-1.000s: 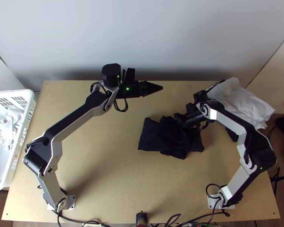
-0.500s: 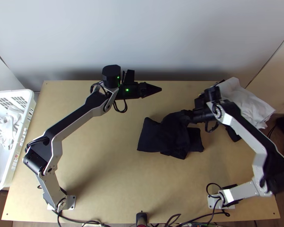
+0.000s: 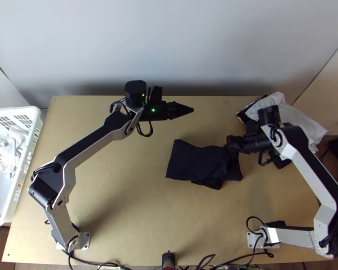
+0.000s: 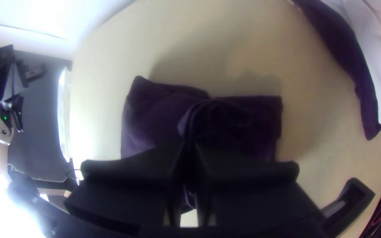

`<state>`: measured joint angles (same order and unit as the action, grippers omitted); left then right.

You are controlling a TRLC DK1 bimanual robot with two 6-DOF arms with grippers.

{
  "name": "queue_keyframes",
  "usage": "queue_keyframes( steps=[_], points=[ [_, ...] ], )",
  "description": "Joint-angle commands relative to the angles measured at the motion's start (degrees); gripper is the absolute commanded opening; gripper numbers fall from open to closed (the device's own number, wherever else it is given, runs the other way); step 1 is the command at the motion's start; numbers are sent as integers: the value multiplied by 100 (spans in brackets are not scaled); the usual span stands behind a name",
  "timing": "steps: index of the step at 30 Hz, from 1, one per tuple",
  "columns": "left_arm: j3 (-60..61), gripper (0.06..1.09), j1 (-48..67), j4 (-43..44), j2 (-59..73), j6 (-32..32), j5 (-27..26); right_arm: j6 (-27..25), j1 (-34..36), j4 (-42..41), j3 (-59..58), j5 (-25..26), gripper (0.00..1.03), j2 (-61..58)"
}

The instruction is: Fold the t-shirt

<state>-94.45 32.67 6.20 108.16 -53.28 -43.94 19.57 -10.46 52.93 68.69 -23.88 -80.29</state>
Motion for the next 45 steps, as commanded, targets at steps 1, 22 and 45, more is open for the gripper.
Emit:
queue_keyframes(
  steps=[1,22,45],
  points=[
    [129,9,73,-22,-5,160,-9,-112,457,491,-391,120,3,224],
    [164,9,65,-338,-164,353,-9,-955,1169,-1469,-1797,103,19,-830],
    [164,9,47,-374,-199,379,26,249,747,-529,-215,-389,98,734]
  ],
)
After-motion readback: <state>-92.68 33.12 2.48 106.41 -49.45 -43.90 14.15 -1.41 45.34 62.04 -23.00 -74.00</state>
